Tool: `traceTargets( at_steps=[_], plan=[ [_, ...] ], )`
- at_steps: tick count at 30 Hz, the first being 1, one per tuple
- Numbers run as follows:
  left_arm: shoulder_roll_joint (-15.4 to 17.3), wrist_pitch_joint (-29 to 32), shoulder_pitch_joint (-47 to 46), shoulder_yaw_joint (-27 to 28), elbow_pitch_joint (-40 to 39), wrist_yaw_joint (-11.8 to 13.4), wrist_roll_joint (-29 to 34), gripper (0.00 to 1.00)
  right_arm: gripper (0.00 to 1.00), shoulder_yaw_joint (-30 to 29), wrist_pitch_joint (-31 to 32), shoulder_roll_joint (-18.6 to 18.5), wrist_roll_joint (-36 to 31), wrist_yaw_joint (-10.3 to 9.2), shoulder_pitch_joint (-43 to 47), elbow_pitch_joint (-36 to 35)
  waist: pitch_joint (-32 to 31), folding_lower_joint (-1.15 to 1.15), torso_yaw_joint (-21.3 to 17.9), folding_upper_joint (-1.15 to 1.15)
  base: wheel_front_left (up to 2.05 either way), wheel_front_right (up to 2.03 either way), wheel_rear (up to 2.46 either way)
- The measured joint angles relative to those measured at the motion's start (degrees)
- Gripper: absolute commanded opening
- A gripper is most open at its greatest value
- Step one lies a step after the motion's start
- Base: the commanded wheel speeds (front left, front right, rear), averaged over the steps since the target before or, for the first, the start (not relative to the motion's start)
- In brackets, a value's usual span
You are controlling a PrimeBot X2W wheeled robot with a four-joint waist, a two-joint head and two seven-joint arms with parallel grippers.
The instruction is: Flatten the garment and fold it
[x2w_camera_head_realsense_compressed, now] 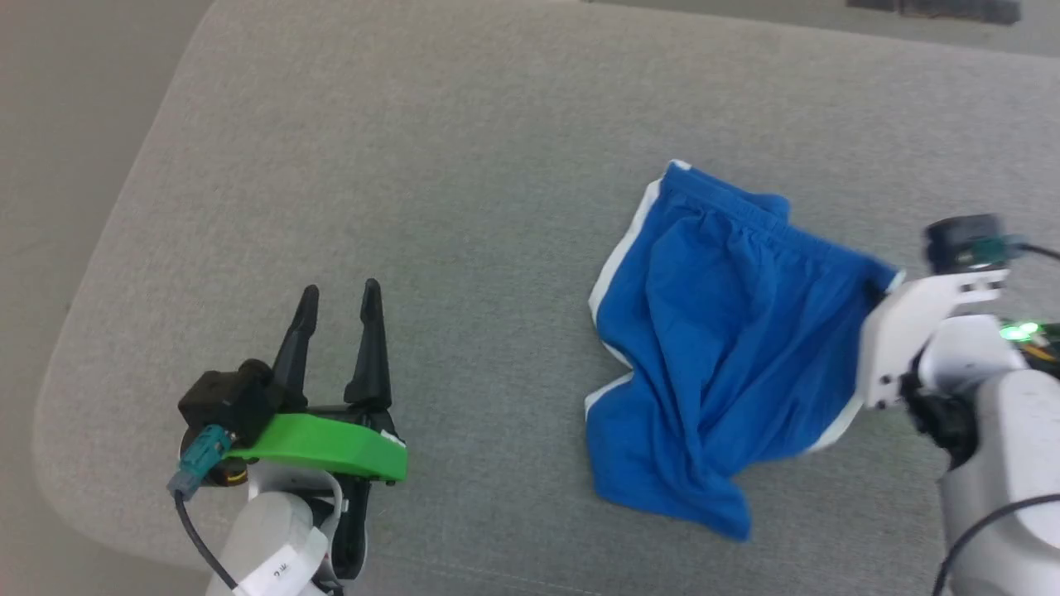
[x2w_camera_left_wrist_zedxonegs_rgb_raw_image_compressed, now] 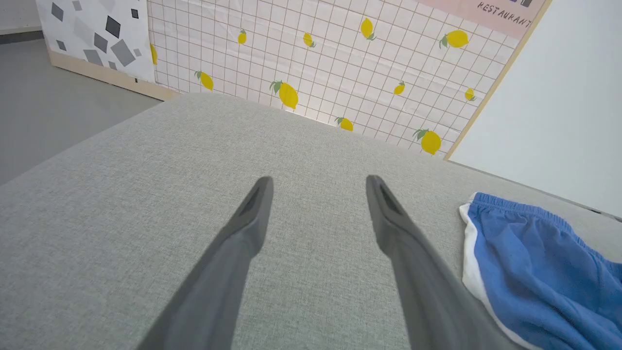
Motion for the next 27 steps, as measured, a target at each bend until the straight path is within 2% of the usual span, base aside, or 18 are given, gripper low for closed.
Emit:
traceTargets(
  at_steps=[4, 11, 16, 17, 18, 19, 21, 24, 27],
  plan=[
    [-0.19, 0.0, 0.07, -0.14, 0.9, -0.45, 0.14, 1.0, 0.0, -4.13, -1.49, 0.82, 1.05, 0.0, 3.21, -7.0, -1.39, 0.0, -1.86, 0.0, 0.0, 0.0, 0.0],
    [-0.4, 0.0, 0.34, -1.36, 2.57, -0.63, 0.13, 1.0, 0.0, -13.36, 1.01, 2.72, 2.63, 0.0, 19.2, -18.39, -3.7, 0.0, -6.04, 0.0, 0.0, 0.0, 0.0],
    [-0.55, 0.0, 0.32, -2.54, 4.27, -0.9, 0.08, 1.0, 0.0, -13.28, 3.36, 2.93, 11.06, -0.02, 27.83, -16.48, -5.24, 0.0, -8.58, 0.0, 0.0, 0.0, 0.0],
    [-0.55, 0.01, 0.32, -2.68, 4.61, -0.91, -0.08, 1.0, 0.11, -12.92, 2.8, 2.98, 11.81, -0.02, 28.21, -15.97, -5.49, 0.0, -8.89, 0.0, 0.0, 0.0, 0.0],
    [-0.56, 0.09, 0.32, -2.97, 4.95, -0.91, -0.46, 1.0, 0.87, -12.58, 1.53, 2.97, 13.19, -0.02, 28.26, -15.46, -5.85, 0.0, -9.19, 0.0, 0.0, 0.0, 0.0],
    [-0.57, 0.42, 0.33, -3.25, 5.27, -0.91, -0.83, 1.0, 1.0, -12.28, 0.0, 2.97, 13.83, -0.02, 28.16, -15.19, -6.24, 0.0, -9.46, 0.0, 0.0, 0.0, 0.0],
    [-0.58, 1.64, 0.34, -3.89, 5.81, -0.94, -1.7, 1.0, 1.0, -12.9, -2.94, 3.05, 14.92, -0.02, 27.53, -14.45, -6.95, 0.0, -9.78, 0.0, 0.0, 0.0, 0.0],
    [-0.64, 7.28, 0.3, -5.94, 6.19, -1.36, -4.03, 1.0, 1.0, -14.65, -7.09, 3.03, 14.21, -0.02, 26.03, -14.1, -8.13, 0.0, -9.95, 0.0, 0.0, 0.0, 0.0],
    [-0.66, 17.19, -0.05, -9.47, 5.91, -1.53, -6.32, 1.0, 1.0, -16.69, -9.4, 3.0, 12.51, -0.02, 24.74, -14.19, -9.12, 0.0, -9.72, 0.0, 0.0, 0.0, 0.0]
  ],
)
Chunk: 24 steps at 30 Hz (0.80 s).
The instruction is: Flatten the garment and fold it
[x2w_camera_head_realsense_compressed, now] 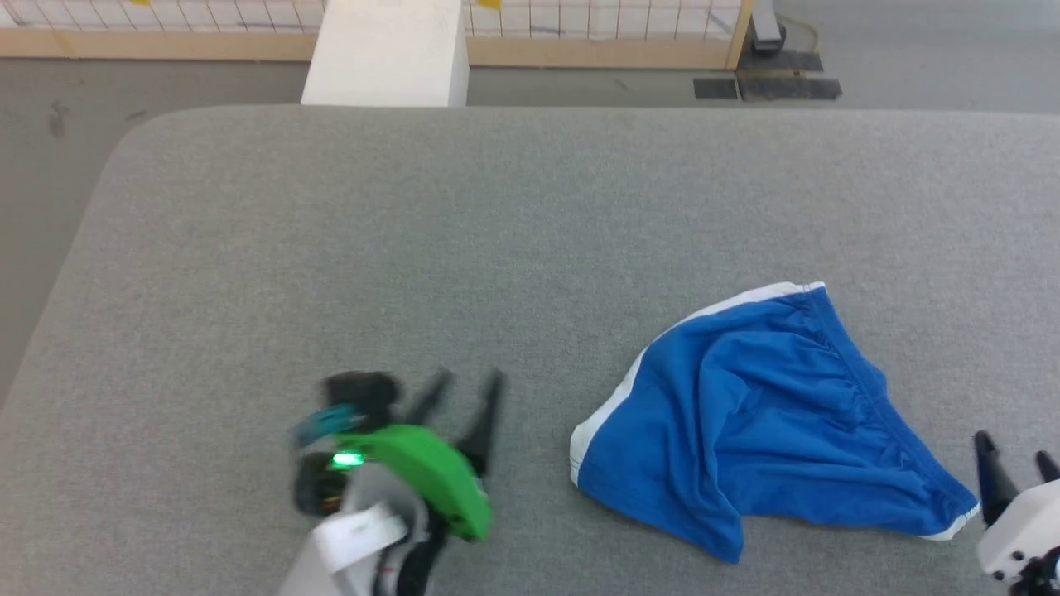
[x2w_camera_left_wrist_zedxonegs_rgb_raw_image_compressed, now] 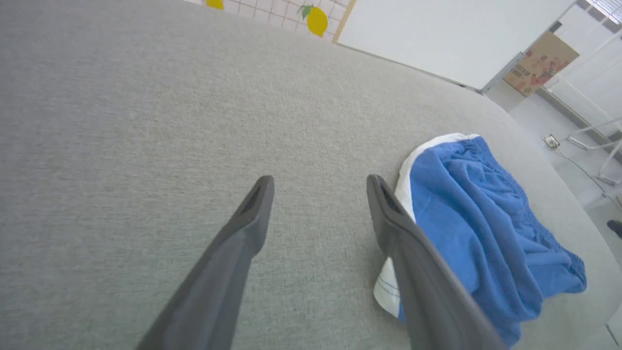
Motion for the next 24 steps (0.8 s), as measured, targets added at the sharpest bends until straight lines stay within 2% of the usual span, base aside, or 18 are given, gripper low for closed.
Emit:
traceTargets(
  at_steps=[5, 8, 13, 20, 21, 22, 24],
  plan=[
    [-0.04, 19.78, -2.02, -8.03, -2.21, -0.04, -2.21, 1.0, 1.0, -1.3, -0.29, -0.02, -1.55, 0.0, -0.78, 0.03, -0.85, 0.0, 0.77, 0.0, 0.0, 0.0, 0.0],
    [-0.14, 26.49, -3.78, -11.6, -2.96, -0.44, -2.97, 1.0, 1.0, -1.31, -0.23, -0.01, -1.81, 0.0, -0.89, 0.03, -0.56, 0.0, 0.83, 0.0, 0.0, 0.0, 0.0],
    [-0.21, 31.06, -7.9, -14.01, 1.96, -0.47, -3.34, 1.0, 1.0, 0.0, -0.23, -0.01, -1.25, 0.0, -1.0, 0.19, 0.77, 0.0, 0.29, 0.0, 0.0, 0.0, 0.0],
    [-0.21, 29.73, -11.42, -16.17, 8.12, -0.15, -3.75, 1.0, 1.0, 0.55, -0.8, 0.0, -1.2, 0.0, -1.86, 0.52, 3.02, 0.0, -1.22, 0.0, 0.0, 0.0, 0.0],
    [-0.2, 29.6, -11.67, -16.25, 8.5, -0.03, -3.88, 0.41, 1.0, 0.55, -0.83, 0.0, -1.2, 0.0, -1.91, 0.55, 3.26, 0.0, -1.35, 0.0, 0.0, 0.0, 0.0],
    [-0.19, 29.0, -11.93, -16.33, 8.89, 0.1, -3.96, 0.0, 1.0, 0.52, -0.86, 0.0, -1.2, 0.0, -1.97, 0.59, 3.54, 0.0, -1.47, 0.0, 0.0, 0.0, 0.0],
    [-0.2, 28.43, -12.21, -16.31, 9.13, 0.1, -4.53, 0.0, 1.0, 0.42, -1.08, 0.0, -1.2, 0.0, -1.98, 0.7, 3.92, 0.0, -1.57, 0.0, 0.0, 0.0, 0.0]
  ],
)
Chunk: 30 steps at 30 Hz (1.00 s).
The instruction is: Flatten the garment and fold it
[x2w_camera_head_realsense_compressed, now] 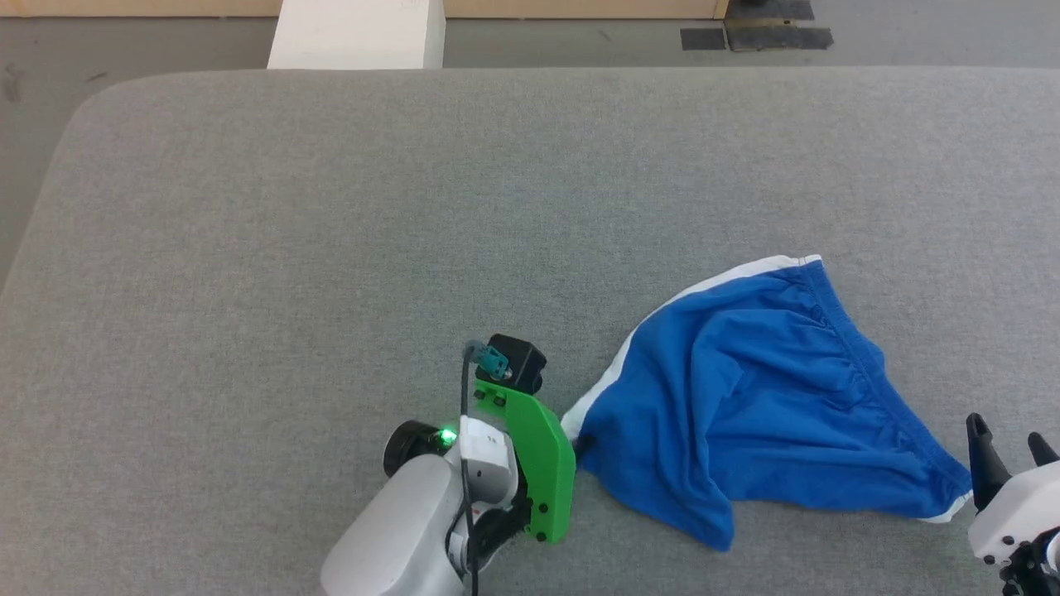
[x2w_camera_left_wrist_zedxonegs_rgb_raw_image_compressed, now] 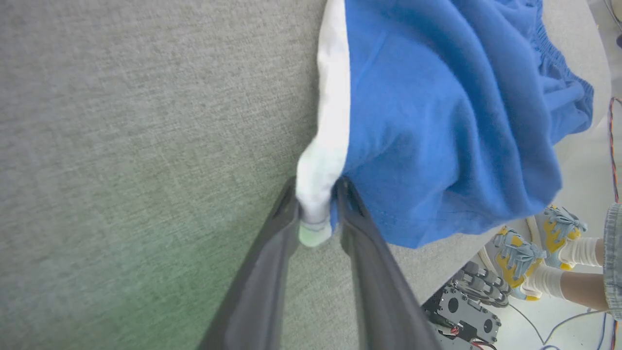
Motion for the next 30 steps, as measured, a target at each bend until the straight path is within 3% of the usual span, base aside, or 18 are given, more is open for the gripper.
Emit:
traceTargets(
  at_steps=[4, 8, 16, 19, 23, 24, 25, 30],
  plan=[
    [0.11, -0.38, -0.31, 0.3, -1.34, -0.01, -1.16, 0.0, 1.0, 0.08, -0.26, -0.01, -0.01, 0.0, -0.01, 0.76, 0.03, 0.0, 0.72, 0.0, 0.0, 0.0, 0.0],
    [2.31, 1.34, -0.47, 1.97, -5.49, 0.65, -1.71, 0.0, 1.0, 0.79, -0.58, 0.01, 0.0, 0.0, -0.04, 1.36, -0.32, 0.0, 1.96, 0.0, 0.0, 0.0, 0.0],
    [13.25, 1.31, -4.44, 9.57, -6.69, 9.02, 3.13, 0.0, 1.0, 3.61, -1.26, 0.0, 0.01, 0.0, -1.74, 1.43, -0.02, 0.0, 4.08, 0.0, 0.0, 0.0, 0.0],
    [13.8, -1.04, -4.48, 11.39, -4.0, 11.04, 3.18, 0.0, 1.0, 4.56, -1.33, 0.01, 0.01, 0.0, -2.2, 1.62, 0.49, 0.0, 4.2, 0.0, 0.0, 0.0, 0.0],
    [12.57, -2.13, -4.11, 11.66, 0.63, 11.04, 2.09, 0.02, 1.0, 5.76, -1.59, 0.02, 0.02, 0.0, -2.4, 2.15, 0.89, 0.0, 4.19, 0.0, 0.0, 0.0, 0.0],
    [11.68, -3.18, -3.82, 12.12, 2.22, 11.01, 1.31, 0.93, 1.0, 6.46, -1.76, 0.0, 0.0, 0.0, -2.43, 2.14, 0.99, 0.0, 4.24, 0.0, 0.0, 0.0, 0.0],
    [11.31, -4.01, -3.78, 12.43, 2.89, 10.85, 1.2, 1.0, 1.0, 6.98, -1.77, 0.0, -0.01, 0.0, -2.5, 2.09, 1.0, 0.0, 4.33, 0.0, 0.0, 0.0, 0.0],
    [10.6, -9.8, -3.5, 14.17, 2.55, 10.84, 0.21, 1.0, 1.0, 10.33, -1.75, 0.0, -0.21, 0.0, -4.73, 0.1, 0.73, 0.0, 5.06, 0.0, 0.0, 0.0, 0.0]
  ],
)
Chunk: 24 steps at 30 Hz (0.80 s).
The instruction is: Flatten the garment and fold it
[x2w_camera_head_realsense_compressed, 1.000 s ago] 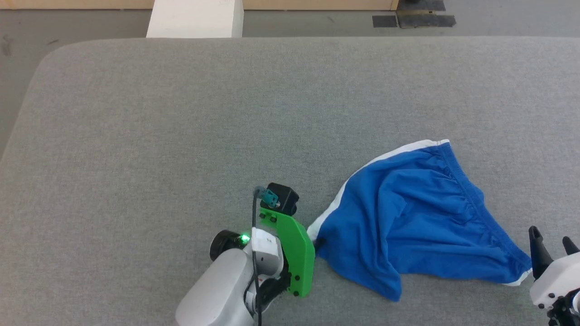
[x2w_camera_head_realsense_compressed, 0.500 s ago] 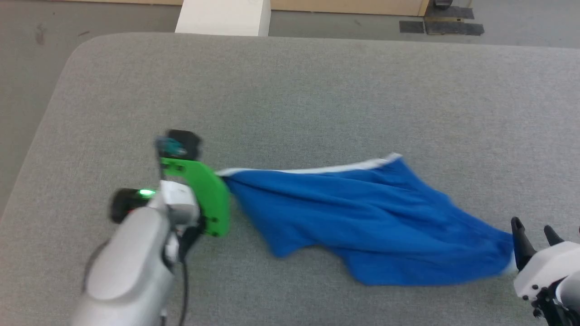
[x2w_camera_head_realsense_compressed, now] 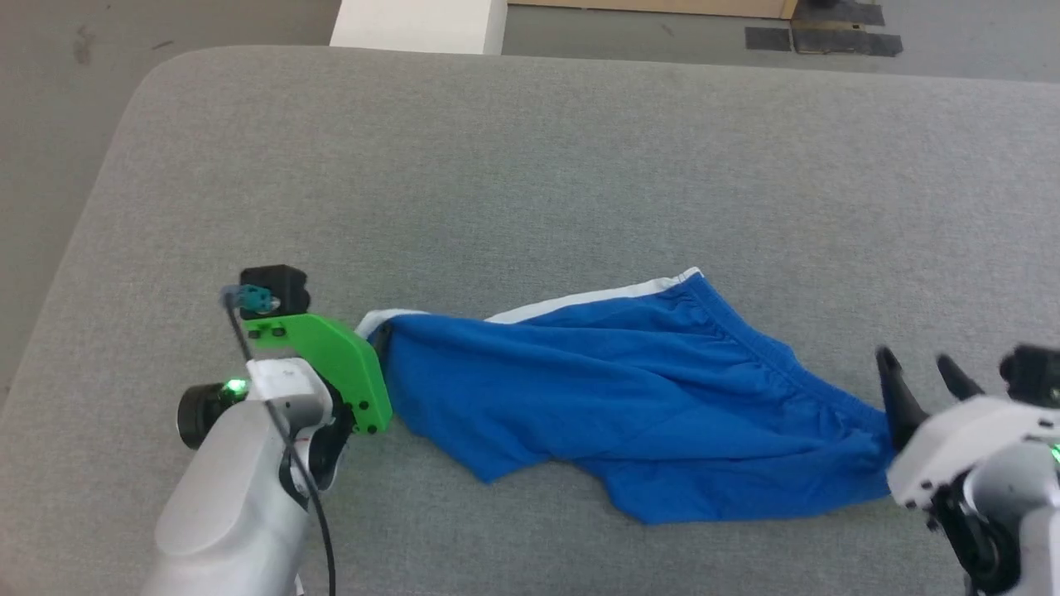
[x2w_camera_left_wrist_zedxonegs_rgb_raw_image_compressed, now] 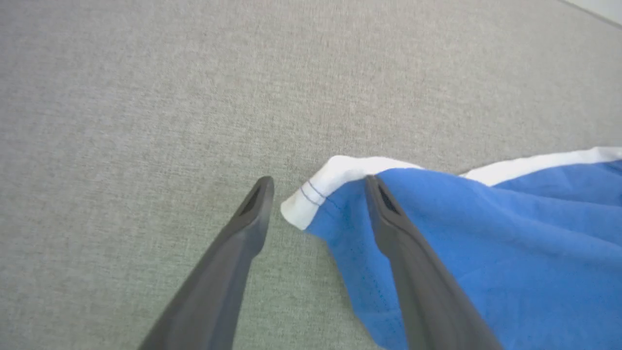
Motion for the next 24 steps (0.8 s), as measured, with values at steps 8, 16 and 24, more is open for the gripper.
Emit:
traceTargets(
  at_steps=[8, 16, 24],
  plan=[
    [0.85, -18.27, 7.03, 3.33, -9.0, -0.26, 1.47, 1.0, 1.0, 10.5, 3.83, -0.01, -3.12, 0.0, -7.78, -1.64, -0.34, 0.0, 1.62, 0.0, 0.0, 0.0, 0.0],
    [0.01, -29.06, 12.21, 3.35, -13.56, -0.26, 3.03, 1.0, 1.0, 17.42, 15.92, -1.16, -13.19, 0.01, -18.66, 8.7, 1.28, 0.0, 4.68, 0.0, 0.0, 0.0, 0.0],
    [-1.0, -29.52, 11.93, 1.89, -14.13, -0.35, 3.22, 1.0, 1.0, 19.74, 20.8, -4.47, -16.16, 0.02, -24.61, 16.57, 4.27, 0.0, 7.96, 0.0, 0.0, 0.0, 0.0]
  ],
)
